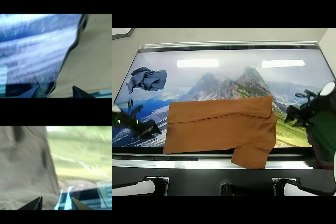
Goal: Fold the shirts.
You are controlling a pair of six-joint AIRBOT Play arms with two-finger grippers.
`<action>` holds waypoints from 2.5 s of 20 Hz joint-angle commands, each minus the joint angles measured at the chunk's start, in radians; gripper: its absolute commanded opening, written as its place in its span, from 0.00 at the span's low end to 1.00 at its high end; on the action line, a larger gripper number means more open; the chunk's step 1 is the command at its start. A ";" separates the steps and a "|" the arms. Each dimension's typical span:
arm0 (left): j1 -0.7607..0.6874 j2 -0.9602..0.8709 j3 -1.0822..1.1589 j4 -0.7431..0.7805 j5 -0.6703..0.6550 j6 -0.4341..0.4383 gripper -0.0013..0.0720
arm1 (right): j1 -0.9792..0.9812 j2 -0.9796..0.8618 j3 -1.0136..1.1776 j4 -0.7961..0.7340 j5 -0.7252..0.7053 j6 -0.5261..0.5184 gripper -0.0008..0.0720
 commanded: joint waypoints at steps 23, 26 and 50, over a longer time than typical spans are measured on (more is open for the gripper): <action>0.056 0.152 -0.395 -0.149 0.214 0.107 0.07 | -0.023 0.254 -0.773 0.318 -0.369 -0.279 0.62; 0.056 0.152 -0.395 -0.154 0.215 0.107 0.07 | -0.023 0.235 -0.775 0.349 -0.399 -0.283 0.38; -0.131 -0.394 0.502 -0.282 0.157 -0.088 0.07 | 0.196 -0.428 0.283 0.402 -0.450 -0.105 0.06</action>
